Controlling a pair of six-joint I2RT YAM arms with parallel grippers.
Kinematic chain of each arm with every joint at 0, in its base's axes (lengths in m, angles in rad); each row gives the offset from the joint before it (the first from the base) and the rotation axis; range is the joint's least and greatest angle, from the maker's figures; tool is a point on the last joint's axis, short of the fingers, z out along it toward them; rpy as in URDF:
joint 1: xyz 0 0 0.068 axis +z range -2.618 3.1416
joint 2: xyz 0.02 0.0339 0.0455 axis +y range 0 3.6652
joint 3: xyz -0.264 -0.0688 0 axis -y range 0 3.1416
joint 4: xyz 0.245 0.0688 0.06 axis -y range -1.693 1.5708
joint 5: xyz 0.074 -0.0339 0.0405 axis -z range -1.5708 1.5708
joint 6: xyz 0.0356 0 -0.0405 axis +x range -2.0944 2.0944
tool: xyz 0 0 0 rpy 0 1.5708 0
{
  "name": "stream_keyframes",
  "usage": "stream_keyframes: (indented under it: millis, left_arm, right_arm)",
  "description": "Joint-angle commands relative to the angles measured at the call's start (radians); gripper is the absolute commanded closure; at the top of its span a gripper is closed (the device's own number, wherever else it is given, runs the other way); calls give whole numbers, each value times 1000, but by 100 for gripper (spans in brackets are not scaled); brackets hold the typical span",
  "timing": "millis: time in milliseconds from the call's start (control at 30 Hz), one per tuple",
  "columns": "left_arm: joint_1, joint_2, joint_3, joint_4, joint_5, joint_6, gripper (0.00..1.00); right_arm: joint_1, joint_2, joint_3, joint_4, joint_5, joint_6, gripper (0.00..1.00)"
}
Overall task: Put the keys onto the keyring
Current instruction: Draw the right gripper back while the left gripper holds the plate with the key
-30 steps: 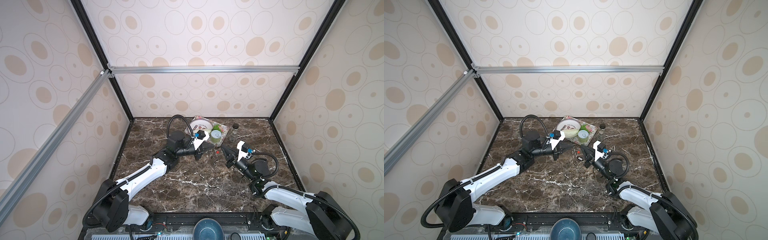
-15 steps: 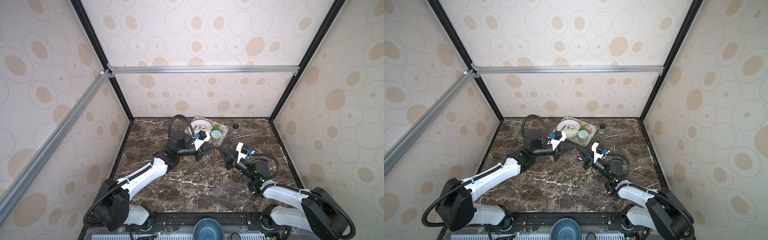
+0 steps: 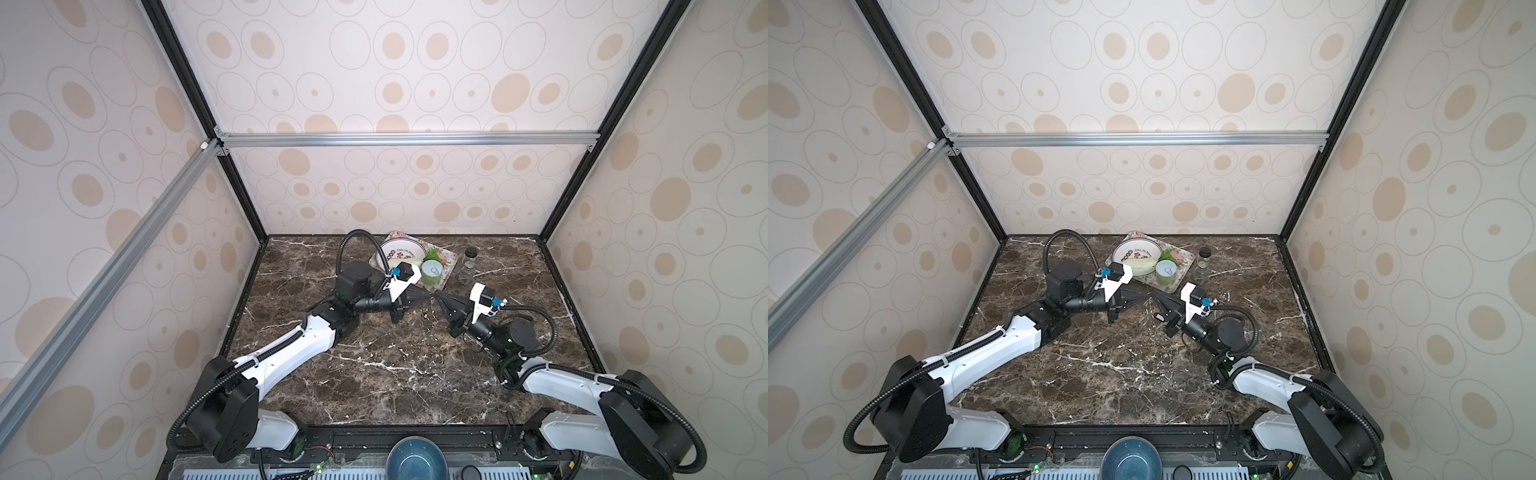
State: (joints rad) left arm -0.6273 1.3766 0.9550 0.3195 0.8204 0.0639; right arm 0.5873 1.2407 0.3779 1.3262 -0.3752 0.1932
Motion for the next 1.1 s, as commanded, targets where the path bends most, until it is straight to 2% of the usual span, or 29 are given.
stream_keyframes:
  millis: [0,300,1067]
  left_arm:
    - [-12,-8,50,12,30,17,100]
    - [-13,-4,53,4,29,24,100]
    - [-19,-31,34,9,42,60,100]
  right_arm:
    - [0,11,33,54,-12,-14,100]
    - [2,16,38,71,-22,-13,100]
    - [1,-2,32,10,129,-14,100]
